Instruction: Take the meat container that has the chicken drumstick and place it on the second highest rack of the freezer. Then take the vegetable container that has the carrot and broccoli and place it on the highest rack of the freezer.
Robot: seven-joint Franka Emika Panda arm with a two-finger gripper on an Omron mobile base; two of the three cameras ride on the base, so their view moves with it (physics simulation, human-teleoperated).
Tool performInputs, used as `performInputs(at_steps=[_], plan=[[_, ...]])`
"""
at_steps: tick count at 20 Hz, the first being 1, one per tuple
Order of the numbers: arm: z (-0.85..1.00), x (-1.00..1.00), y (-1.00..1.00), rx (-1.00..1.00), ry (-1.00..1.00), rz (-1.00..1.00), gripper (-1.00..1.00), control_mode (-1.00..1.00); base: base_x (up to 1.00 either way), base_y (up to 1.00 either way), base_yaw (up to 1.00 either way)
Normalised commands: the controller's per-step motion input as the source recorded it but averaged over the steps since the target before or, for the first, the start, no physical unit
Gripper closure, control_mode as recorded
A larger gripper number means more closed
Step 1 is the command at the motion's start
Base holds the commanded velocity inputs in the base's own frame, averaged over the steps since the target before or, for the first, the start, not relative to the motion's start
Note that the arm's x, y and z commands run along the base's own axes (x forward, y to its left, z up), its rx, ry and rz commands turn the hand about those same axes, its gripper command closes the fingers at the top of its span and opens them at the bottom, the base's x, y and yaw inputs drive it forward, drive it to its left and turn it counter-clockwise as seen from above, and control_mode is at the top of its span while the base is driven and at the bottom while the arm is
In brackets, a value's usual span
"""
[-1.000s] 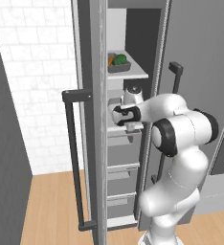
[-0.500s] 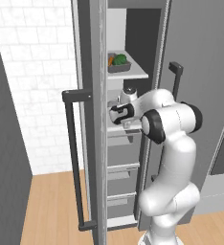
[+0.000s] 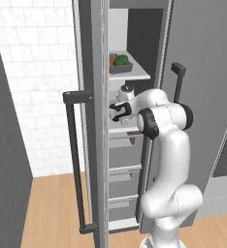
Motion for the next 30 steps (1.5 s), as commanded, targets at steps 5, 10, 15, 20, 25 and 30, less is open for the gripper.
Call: performInputs(at_steps=[5,10,15,20,25,30], plan=[[0.14,-0.48,0.0,0.0,-0.2,0.0,-1.0,-1.0,0.0,0.0,0.0],[0.11,-0.71,0.0,0.0,-0.16,0.0,-1.0,-1.0,0.0,0.0,0.0],[0.01,-0.75,0.0,-0.01,-0.03,0.0,-1.0,-1.0,0.0,0.0,0.0],[0.63,-0.99,0.0,0.0,-0.17,0.0,-1.0,-1.0,0.0,0.0,0.0],[0.53,-1.0,-0.14,0.0,-0.05,0.0,-1.0,-1.0,0.0,0.0,0.0],[0.84,-1.0,-0.26,0.0,0.0,0.0,-1.0,-1.0,0.0,0.0,0.0]])
